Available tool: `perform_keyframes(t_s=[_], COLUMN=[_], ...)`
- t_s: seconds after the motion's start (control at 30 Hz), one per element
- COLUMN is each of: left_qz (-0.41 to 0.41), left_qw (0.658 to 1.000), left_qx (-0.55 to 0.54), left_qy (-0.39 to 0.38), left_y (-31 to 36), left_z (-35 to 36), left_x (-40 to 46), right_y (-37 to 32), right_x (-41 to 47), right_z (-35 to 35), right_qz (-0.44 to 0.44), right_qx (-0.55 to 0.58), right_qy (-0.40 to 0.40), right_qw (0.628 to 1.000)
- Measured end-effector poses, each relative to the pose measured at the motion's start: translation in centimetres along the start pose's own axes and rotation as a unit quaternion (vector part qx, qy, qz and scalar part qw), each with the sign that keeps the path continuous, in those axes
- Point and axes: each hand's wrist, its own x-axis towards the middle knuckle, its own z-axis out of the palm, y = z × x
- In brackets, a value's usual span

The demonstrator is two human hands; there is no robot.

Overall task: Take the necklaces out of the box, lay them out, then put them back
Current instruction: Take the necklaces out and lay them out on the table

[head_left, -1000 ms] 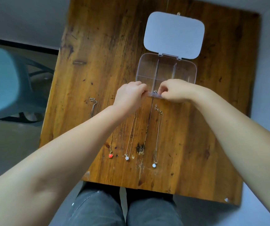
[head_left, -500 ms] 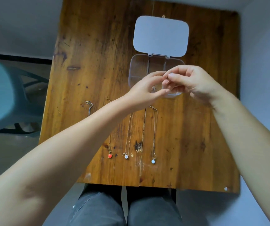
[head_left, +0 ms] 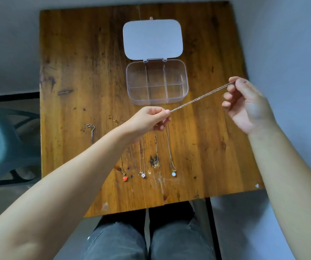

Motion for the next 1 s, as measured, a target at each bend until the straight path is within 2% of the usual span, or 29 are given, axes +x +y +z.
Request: perform_keyframes(t_s=[0.1,0.2,0.3,0.5,0.6,0.7,0.8,0.87,1.0], left_qz=[-0.041,-0.091,-0.136,-0.185,-0.171,-0.123,-0.034,0.015,0.046], left_qw=[0.998,0.994,0.987,0.981,0.979,0.963,0.917,0.888,0.849], left_qx=[-0.021,-0.008,-0.006,-0.041,0.067,0.211,0.383,0.449,0.520], left_qy=[-0.038,-0.066,-0.082,0.032,0.087,0.118,0.104,0.098,0.080], left_y=[-1.5,-3.5,-5.5,-7.9,-8.8,-9.2,-9.5,-9.6,-10.0], left_z=[2.2,5.4,8.8,14.2,16.0,17.3,18.0,18.1,18.2], left_x=[-0.2,-0.9,-1.6,-2.4,-2.4,-2.2,-1.8,-1.5,-1.1], right_y=[0.4,0.8,1.3,3.7,4.7,5.5,6.2,6.7,7.4], right_x=[-0.8,-0.9,-0.1,2.5,3.5,4.3,4.9,5.1,5.4], right_z=[-1.7,-2.7,-2.8,-1.9,-1.5,-1.4,-1.4,-1.4,-1.3], right_qz=[-0.023,-0.038,-0.032,0.013,0.029,0.027,-0.006,-0.027,-0.022], right_qx=[-0.019,-0.119,-0.219,-0.379,-0.428,-0.476,-0.564,-0.607,-0.629], right_qy=[0.053,0.092,0.090,0.038,0.018,0.005,-0.025,-0.038,-0.046], right_qw=[0.998,0.988,0.971,0.925,0.903,0.879,0.825,0.794,0.776])
